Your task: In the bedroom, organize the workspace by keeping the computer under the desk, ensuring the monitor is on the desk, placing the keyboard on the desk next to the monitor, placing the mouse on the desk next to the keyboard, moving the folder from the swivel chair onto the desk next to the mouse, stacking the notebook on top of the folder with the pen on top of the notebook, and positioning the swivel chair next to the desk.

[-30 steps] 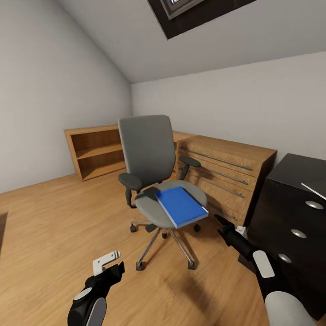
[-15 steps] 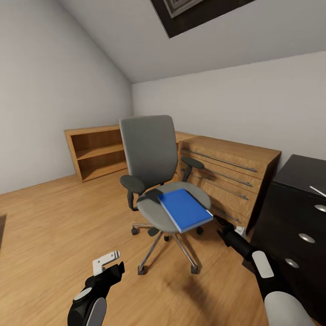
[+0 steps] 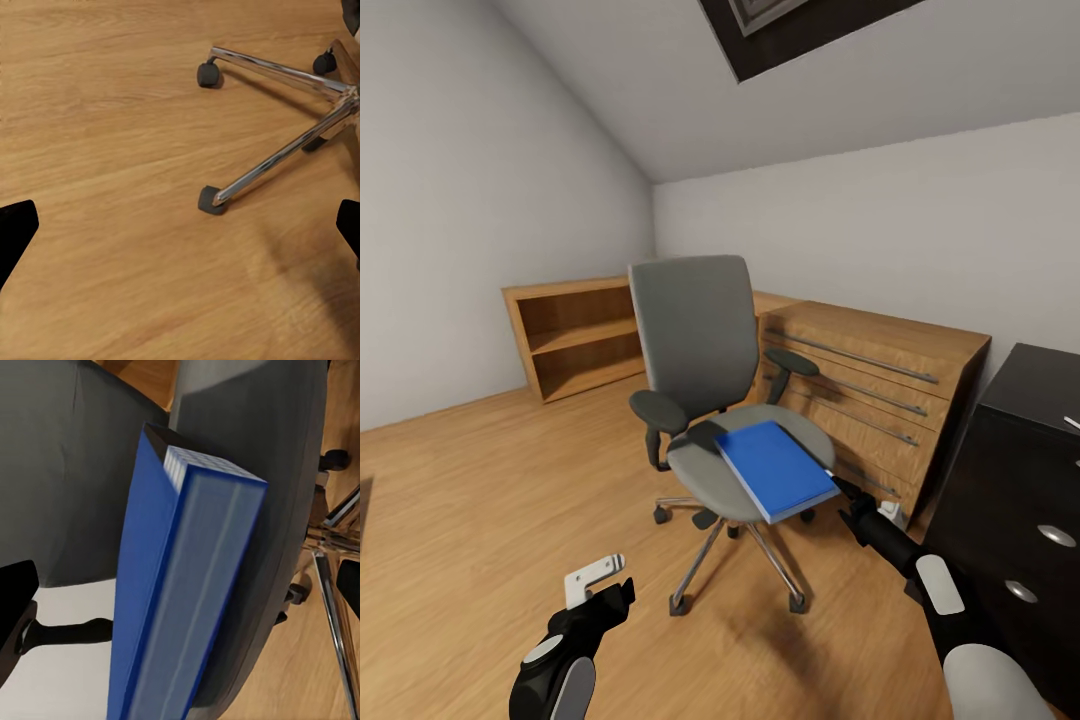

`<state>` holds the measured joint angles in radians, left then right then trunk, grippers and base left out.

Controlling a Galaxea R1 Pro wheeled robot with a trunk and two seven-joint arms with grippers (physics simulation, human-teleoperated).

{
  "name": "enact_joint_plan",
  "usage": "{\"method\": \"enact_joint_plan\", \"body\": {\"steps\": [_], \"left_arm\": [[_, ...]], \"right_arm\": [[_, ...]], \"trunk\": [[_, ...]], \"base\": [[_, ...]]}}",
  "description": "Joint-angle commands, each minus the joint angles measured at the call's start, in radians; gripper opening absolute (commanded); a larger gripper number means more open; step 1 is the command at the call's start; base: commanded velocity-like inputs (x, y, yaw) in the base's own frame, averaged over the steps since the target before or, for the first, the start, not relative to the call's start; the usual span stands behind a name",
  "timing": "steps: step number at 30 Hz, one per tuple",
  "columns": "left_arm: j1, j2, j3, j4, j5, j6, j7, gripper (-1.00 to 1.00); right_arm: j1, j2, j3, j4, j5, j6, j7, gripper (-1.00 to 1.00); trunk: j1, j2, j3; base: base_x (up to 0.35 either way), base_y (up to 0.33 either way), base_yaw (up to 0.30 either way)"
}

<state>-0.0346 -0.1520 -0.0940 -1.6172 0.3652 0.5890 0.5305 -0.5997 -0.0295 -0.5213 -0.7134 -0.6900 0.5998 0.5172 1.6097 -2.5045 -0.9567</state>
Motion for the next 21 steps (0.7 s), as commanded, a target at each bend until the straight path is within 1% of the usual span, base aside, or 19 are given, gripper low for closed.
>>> {"method": "enact_joint_plan", "body": {"steps": [1,5,12,21], "left_arm": [[-0.001,0.0,-0.001,-0.001,0.011,0.002,0.01,1.0],[-0.001,0.0,-0.001,-0.001,0.01,0.002,0.01,1.0],[-0.001,0.0,-0.001,-0.001,0.01,0.002,0.01,1.0],[-0.001,0.0,0.0,-0.001,0.01,0.002,0.01,1.0]], "right_arm": [[-0.001,0.0,-0.003,0.0,-0.003,0.008,0.001,1.0],[-0.001,0.0,-0.003,0.0,-0.003,0.008,0.001,1.0],[0.0,0.0,-0.003,0.0,-0.003,0.008,0.001,1.0],[0.0,0.0,-0.004,0.0,-0.003,0.008,0.003,1.0]], "trunk": [[0.0,0.0,-0.001],[0.0,0.0,-0.001],[0.0,0.0,-0.001],[0.0,0.0,-0.001]], "base": [[0.008,0.006,0.0],[0.004,0.003,0.0],[0.095,0.072,0.0],[0.014,0.01,0.0]]}}
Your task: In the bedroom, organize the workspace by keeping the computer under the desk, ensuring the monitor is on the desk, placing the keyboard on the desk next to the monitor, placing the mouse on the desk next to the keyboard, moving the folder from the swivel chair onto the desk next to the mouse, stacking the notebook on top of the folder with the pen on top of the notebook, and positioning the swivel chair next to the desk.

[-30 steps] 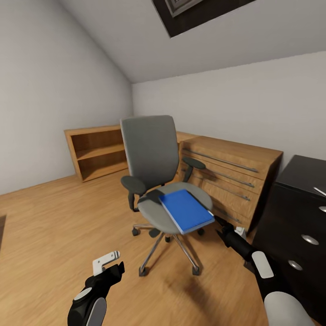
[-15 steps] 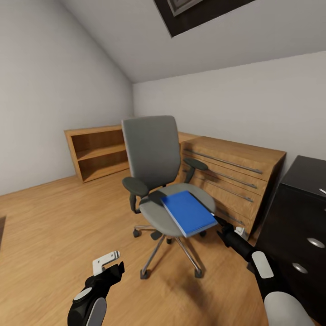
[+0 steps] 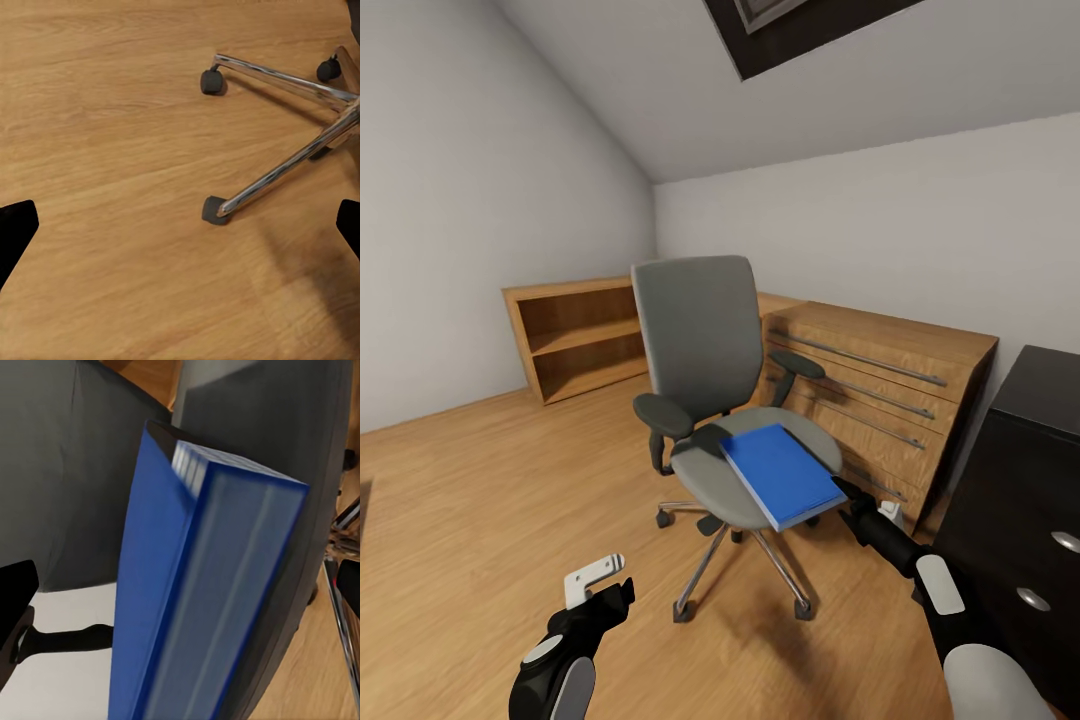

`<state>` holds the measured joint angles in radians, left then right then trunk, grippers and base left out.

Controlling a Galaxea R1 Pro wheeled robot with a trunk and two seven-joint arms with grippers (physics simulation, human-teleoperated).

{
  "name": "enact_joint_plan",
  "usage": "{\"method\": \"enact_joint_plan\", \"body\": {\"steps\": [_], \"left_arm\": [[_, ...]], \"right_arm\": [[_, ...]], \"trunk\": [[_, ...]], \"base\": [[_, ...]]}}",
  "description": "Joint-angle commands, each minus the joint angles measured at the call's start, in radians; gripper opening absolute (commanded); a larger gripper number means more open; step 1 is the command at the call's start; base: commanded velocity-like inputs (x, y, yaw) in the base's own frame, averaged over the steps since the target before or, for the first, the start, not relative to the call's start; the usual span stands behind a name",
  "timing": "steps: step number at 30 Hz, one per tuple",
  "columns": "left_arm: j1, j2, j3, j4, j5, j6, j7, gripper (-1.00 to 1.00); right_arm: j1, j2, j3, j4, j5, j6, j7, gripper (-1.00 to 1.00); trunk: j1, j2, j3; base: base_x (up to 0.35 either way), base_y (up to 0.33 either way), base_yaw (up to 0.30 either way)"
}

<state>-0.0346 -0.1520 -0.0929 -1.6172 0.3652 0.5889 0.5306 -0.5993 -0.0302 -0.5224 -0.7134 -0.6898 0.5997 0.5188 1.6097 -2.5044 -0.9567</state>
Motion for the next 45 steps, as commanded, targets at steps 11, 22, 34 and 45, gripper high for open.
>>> {"method": "enact_joint_plan", "body": {"steps": [11,22,34,45], "left_arm": [[-0.001,0.0,0.0,-0.001,0.01,0.002,0.011,1.0],[-0.001,-0.001,0.0,-0.001,0.01,0.0,0.012,1.0],[-0.001,0.0,0.001,-0.001,0.011,0.0,0.011,1.0],[-0.001,0.0,0.002,-0.001,0.011,0.0,0.011,1.0]], "right_arm": [[-0.001,0.001,-0.004,0.0,-0.004,0.008,0.0,1.0],[-0.001,0.0,-0.002,0.002,-0.004,0.007,-0.001,1.0],[-0.001,0.001,-0.002,0.002,-0.004,0.006,-0.003,1.0],[-0.001,0.0,-0.003,0.002,-0.004,0.006,-0.004,1.0]], "trunk": [[0.0,0.0,-0.001],[0.0,0.0,-0.001],[0.0,0.0,-0.001],[0.0,0.0,-0.001]], "base": [[0.0,0.0,0.0],[0.0,0.0,0.0],[0.038,0.008,0.0],[0.065,0.01,0.0]]}}
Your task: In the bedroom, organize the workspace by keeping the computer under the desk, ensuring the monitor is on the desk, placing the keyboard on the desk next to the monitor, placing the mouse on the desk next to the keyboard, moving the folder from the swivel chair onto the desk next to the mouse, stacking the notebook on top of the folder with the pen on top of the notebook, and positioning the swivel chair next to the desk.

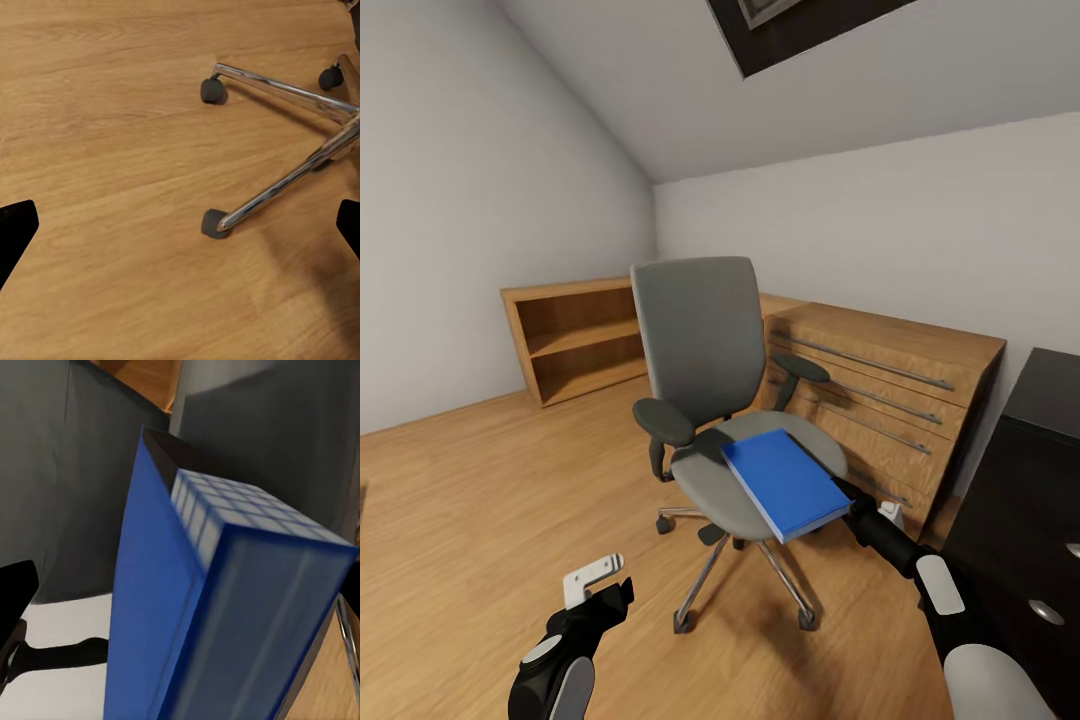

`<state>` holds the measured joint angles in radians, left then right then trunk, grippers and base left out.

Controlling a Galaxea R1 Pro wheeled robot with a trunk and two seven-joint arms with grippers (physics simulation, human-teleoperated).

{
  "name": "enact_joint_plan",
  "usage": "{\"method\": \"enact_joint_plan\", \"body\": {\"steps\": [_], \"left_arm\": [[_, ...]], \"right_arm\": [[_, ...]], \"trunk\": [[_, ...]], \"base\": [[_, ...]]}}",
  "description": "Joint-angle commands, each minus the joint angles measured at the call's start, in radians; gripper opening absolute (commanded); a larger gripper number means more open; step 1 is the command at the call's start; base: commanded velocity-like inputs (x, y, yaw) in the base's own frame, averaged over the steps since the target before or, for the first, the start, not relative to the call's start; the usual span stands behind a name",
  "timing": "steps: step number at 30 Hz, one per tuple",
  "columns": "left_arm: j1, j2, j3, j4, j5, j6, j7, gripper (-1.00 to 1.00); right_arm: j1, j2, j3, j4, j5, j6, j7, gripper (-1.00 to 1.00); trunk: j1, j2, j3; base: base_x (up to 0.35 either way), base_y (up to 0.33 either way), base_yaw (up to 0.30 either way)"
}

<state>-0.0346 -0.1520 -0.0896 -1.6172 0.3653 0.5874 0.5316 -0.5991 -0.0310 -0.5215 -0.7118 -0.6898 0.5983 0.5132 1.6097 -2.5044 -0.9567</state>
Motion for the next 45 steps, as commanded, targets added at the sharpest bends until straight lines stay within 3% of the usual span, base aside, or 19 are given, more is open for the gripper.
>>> {"method": "enact_joint_plan", "body": {"steps": [1,6,7,18,32,38,45], "left_arm": [[-0.001,0.0,-0.001,-0.001,0.011,0.002,0.01,1.0],[-0.001,0.0,-0.001,-0.001,0.011,0.002,0.01,1.0],[-0.001,0.0,-0.001,-0.001,0.011,0.002,0.01,1.0],[-0.001,0.0,-0.002,-0.001,0.011,0.002,0.011,1.0],[-0.001,0.0,-0.001,-0.001,0.011,0.003,0.011,1.0],[-0.001,0.0,-0.001,-0.001,0.011,0.003,0.011,1.0],[-0.001,0.0,-0.001,-0.001,0.011,0.003,0.011,1.0]], "right_arm": [[-0.001,0.0,-0.004,0.0,-0.004,0.008,0.001,1.0],[-0.001,0.0,-0.003,0.0,-0.003,0.008,0.001,1.0],[-0.001,0.0,-0.003,0.0,-0.003,0.008,0.001,-1.0],[-0.001,0.0,-0.004,0.0,-0.002,0.008,0.001,-1.0],[-0.002,-0.002,-0.004,-0.009,-0.004,0.007,0.013,-1.0],[-0.002,-0.004,-0.002,-0.011,0.003,0.008,0.13,-1.0],[-0.002,-0.006,-0.002,-0.011,0.004,0.008,0.146,-1.0]], "trunk": [[0.0,0.0,-0.001],[0.0,0.0,-0.001],[0.0,0.0,-0.001],[0.0,0.0,-0.001],[-0.007,0.003,0.053],[-0.009,0.004,0.076],[-0.033,0.046,0.099]], "base": [[0.004,0.0,0.0],[0.002,0.0,0.0],[0.0,0.0,0.0],[0.0,0.0,0.0],[0.0,0.0,0.0],[-0.186,-0.093,0.0],[-0.289,-0.149,0.0]]}}
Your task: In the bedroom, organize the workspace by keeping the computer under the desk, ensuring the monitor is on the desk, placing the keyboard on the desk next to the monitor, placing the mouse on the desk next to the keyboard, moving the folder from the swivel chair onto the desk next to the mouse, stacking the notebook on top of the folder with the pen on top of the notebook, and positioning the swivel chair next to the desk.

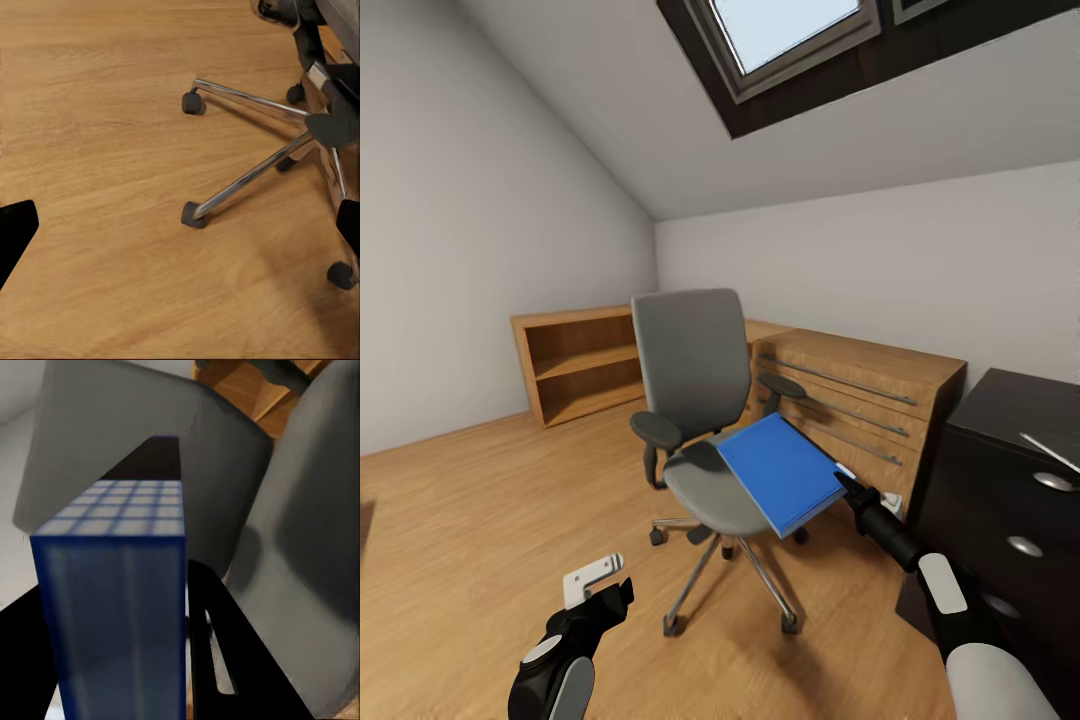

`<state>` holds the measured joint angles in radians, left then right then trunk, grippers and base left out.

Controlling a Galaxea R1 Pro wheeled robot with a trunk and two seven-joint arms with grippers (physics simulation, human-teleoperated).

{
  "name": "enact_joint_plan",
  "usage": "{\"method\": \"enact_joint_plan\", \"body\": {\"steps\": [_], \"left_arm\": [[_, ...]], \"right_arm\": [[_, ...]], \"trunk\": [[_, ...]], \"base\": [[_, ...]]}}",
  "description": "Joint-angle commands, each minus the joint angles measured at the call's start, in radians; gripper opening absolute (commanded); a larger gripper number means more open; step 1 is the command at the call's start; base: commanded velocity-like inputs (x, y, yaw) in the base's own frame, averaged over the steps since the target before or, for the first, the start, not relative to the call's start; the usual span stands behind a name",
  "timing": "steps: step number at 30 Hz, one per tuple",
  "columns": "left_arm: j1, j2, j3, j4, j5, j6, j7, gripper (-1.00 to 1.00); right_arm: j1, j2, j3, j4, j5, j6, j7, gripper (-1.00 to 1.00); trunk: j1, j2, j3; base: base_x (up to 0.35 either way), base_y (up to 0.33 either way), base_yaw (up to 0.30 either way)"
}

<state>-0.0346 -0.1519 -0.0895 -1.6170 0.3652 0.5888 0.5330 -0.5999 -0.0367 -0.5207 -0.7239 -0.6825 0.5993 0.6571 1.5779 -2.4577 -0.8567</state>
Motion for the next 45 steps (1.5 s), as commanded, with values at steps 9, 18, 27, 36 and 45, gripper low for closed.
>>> {"method": "enact_joint_plan", "body": {"steps": [9,18,27,36,45], "left_arm": [[-0.001,-0.001,-0.001,-0.001,0.011,0.002,0.01,1.0],[-0.001,0.0,-0.002,-0.001,0.011,0.002,0.01,1.0],[-0.001,0.0,-0.001,-0.001,0.011,0.003,0.009,1.0],[-0.001,0.0,-0.001,-0.001,0.011,0.003,0.009,1.0],[-0.001,0.0,0.0,-0.001,0.011,0.002,0.008,1.0]], "right_arm": [[0.0,-0.001,-0.004,0.0,-0.004,0.011,0.016,-1.0],[-0.001,-0.001,-0.004,-0.002,-0.006,0.014,0.024,-1.0],[0.0,-0.002,-0.003,-0.003,-0.006,0.015,0.024,-1.0],[0.0,-0.002,-0.003,-0.002,-0.006,0.021,0.024,-1.0],[0.0,-0.002,-0.004,-0.002,-0.006,0.022,0.024,-1.0]], "trunk": [[-0.035,0.063,0.027],[-0.07,0.126,0.055],[-0.104,0.189,0.084],[-0.139,0.252,0.114],[-0.173,0.315,0.146]], "base": [[-0.077,-0.036,0.0],[-0.002,0.0,0.0],[-0.181,0.0,0.0],[-0.166,0.0,-0.071],[-0.187,0.0,-0.243]]}}
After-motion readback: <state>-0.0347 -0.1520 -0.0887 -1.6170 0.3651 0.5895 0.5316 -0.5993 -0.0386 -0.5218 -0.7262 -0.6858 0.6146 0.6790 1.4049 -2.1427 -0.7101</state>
